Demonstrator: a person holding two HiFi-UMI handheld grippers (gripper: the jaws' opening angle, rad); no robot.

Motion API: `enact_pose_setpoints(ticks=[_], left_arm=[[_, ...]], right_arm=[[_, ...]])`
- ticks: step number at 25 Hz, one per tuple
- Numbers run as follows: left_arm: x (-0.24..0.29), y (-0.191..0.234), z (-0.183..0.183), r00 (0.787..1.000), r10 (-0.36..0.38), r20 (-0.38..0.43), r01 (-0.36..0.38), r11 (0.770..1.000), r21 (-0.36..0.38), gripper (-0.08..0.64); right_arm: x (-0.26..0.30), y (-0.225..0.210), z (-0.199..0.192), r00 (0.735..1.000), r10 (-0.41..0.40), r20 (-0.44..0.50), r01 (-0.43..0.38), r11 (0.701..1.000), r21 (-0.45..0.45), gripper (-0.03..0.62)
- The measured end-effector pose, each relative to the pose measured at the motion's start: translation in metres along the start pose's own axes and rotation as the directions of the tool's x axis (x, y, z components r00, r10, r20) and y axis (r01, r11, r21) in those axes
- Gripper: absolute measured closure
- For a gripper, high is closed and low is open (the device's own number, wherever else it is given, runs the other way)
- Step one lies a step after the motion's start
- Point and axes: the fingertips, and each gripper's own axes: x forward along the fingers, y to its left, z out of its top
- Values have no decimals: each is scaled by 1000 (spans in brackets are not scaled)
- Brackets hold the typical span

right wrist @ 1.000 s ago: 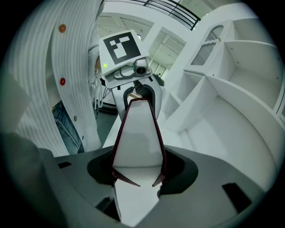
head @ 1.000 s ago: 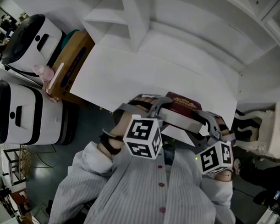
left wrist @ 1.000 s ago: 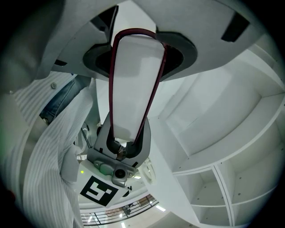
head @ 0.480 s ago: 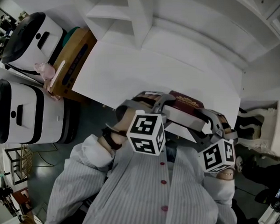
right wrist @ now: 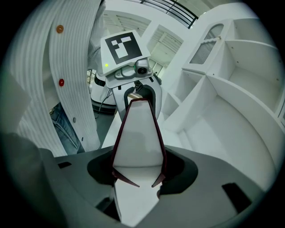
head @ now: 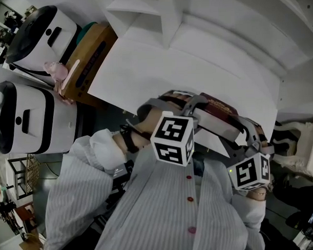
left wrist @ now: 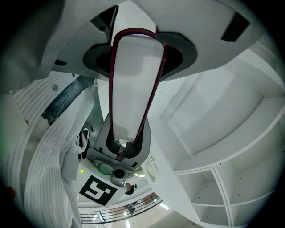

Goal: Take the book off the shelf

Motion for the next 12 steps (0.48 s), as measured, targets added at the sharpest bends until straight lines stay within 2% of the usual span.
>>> enact_pose_setpoints(ticks=[12], left_arm=[[-6,9,-4,1000,3,7,-3,1000,24,302]], right_arm=[[5,-5,7,1000,-12,-10,12,1000,8,368]])
